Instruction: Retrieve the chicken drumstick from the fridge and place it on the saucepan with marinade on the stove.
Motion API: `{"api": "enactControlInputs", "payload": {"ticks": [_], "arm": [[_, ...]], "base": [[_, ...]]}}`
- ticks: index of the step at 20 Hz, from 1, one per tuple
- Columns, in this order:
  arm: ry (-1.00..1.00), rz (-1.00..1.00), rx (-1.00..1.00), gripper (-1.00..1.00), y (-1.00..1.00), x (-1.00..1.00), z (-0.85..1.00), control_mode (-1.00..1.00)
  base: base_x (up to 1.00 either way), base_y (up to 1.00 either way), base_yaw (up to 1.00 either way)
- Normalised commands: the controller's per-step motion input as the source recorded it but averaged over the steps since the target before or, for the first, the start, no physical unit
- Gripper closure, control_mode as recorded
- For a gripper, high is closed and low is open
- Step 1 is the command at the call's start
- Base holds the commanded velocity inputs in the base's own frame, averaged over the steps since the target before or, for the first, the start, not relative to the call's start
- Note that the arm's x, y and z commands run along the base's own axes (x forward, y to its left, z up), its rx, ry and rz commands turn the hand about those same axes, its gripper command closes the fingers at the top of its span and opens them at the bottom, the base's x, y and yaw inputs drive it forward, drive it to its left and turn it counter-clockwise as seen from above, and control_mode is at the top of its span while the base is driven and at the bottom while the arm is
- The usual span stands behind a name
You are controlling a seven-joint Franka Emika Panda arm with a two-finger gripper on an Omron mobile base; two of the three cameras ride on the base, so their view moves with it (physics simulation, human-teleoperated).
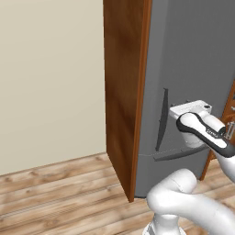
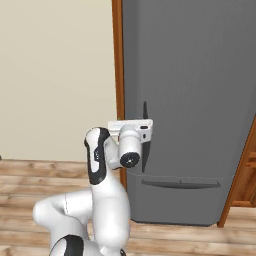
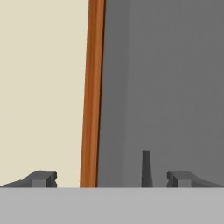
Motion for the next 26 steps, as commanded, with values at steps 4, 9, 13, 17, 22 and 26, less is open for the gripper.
{"api": "enactControlInputs", "payload": {"ticks": [4, 9, 13, 17, 22, 26], "arm": [[0.00, 0.00, 0.00, -1.00, 0.00, 0.31, 0.00, -1.00], [0.00, 0.00, 0.00, -1.00, -0.02, 0.30, 0.01, -1.00], [0.02, 0.00, 0.00, -1.00, -0.01, 0.31, 0.00, -1.00], [0.05, 0.00, 0.00, -1.00, -0.01, 0.37, 0.03, -1.00], [0.03, 0.00, 0.00, -1.00, -0.02, 0.32, 0.04, -1.00], [0.03, 0.00, 0.00, -1.00, -0.05, 0.23, 0.01, -1.00]], "base": [[0.00, 0.00, 0.00], [0.00, 0.00, 0.00], [0.00, 0.00, 0.00], [0.00, 0.00, 0.00], [0.00, 0.00, 0.00], [0.00, 0.00, 0.00]]}}
